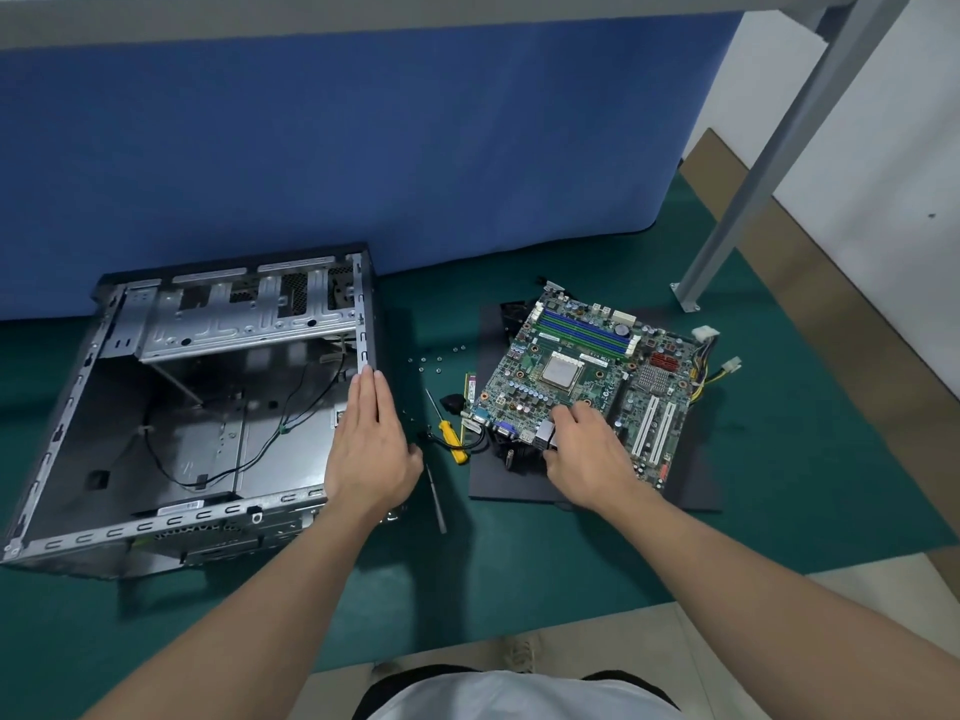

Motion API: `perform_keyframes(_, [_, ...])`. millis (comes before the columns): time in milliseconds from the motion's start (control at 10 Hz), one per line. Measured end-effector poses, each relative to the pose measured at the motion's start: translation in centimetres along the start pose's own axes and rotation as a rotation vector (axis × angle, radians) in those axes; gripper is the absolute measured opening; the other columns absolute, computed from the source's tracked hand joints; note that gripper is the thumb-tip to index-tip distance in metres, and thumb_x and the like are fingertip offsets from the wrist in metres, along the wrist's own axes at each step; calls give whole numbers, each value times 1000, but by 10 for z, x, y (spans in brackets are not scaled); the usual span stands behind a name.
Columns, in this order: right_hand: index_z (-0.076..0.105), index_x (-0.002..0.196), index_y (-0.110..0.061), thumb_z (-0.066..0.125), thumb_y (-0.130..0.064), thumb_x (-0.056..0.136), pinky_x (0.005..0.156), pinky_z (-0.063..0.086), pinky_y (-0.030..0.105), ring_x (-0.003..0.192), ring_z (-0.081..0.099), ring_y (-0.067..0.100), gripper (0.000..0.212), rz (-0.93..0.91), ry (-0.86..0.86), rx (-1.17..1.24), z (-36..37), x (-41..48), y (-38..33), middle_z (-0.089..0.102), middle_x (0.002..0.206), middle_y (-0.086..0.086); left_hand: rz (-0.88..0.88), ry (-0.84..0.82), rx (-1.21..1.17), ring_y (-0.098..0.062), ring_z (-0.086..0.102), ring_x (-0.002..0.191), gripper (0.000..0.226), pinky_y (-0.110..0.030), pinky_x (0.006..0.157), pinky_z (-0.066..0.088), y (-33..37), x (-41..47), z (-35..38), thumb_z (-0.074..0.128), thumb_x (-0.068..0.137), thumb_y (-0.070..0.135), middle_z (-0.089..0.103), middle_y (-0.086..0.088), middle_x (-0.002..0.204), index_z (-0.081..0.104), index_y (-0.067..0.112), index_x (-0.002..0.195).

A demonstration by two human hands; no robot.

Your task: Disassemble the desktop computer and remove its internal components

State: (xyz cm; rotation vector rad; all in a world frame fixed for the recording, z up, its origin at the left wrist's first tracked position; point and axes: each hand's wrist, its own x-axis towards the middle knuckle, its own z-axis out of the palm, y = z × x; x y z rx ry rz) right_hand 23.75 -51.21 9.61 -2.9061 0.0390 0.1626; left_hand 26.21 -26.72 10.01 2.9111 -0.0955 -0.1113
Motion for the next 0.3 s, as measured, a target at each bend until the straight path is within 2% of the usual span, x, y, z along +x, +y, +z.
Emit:
perform_keyframes(100, [48,120,-10,64,-22,86,88,44,36,109,48,25,39,16,-33,-6,-5,-1,-1,50,119,9,-3,-14,-10,-24,-13,148,98,-35,120,12,-1,0,-1,56,89,34,-18,-10,160,-13,3,151])
perform_keyframes(200, [45,127,-11,62,-35,88,93,43,40,117,42,27,48,39,-136,-32,-17,-4,-6,47,127,10,-1,-18,-35,-21,-16,148,98,-33,119,11,-1,1,-1,57,90,33,-20,-8,160,-14,4,151])
perform_keyframes(300, [40,138,-13,58,-42,91,102,38,41,125,38,27,58,61,-107,107,-52,-11,-11,45,136,9,-4,-24,-57,-18,-20,147,98,-34,118,17,-3,0,-1,57,90,32,-23,-4,159,-15,6,151])
